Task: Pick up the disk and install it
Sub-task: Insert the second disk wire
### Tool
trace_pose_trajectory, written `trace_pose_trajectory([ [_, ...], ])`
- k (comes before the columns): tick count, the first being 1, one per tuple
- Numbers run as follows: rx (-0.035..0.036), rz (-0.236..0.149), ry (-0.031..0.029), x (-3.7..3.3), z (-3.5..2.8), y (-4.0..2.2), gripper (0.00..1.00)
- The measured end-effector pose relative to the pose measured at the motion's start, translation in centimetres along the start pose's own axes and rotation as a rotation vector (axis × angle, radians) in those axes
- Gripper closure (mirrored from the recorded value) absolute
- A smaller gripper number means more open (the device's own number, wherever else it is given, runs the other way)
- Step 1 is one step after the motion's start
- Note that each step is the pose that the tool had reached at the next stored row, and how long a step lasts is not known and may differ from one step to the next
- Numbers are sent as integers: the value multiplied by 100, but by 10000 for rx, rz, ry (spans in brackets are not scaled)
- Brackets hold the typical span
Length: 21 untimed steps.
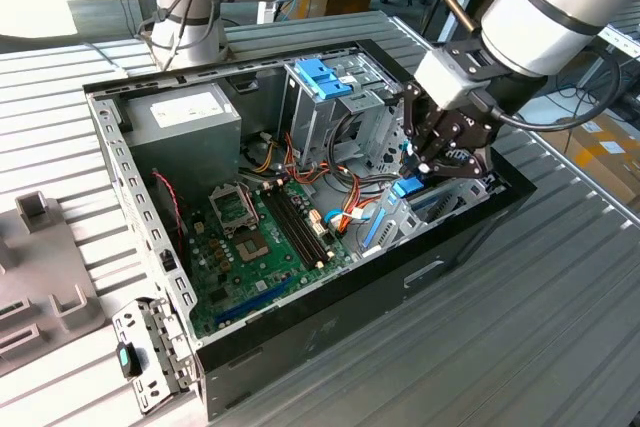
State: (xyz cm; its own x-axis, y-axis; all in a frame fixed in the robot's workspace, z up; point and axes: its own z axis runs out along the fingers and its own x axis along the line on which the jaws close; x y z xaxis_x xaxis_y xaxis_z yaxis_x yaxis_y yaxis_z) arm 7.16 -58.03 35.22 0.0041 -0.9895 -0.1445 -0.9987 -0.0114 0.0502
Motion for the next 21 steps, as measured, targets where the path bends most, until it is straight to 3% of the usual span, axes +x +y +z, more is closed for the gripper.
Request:
trace_pose_trajectory([
  [4,-45,8,6,2,-5,-267,89],
  [7,-66,11,17,5,4,-363,89],
  [13,-110,20,24,16,76,-398,89],
  [16,-111,21,20,17,82,-399,89],
  [19,-108,28,0,13,59,-400,89],
  [21,-107,45,6,5,5,-400,89],
])
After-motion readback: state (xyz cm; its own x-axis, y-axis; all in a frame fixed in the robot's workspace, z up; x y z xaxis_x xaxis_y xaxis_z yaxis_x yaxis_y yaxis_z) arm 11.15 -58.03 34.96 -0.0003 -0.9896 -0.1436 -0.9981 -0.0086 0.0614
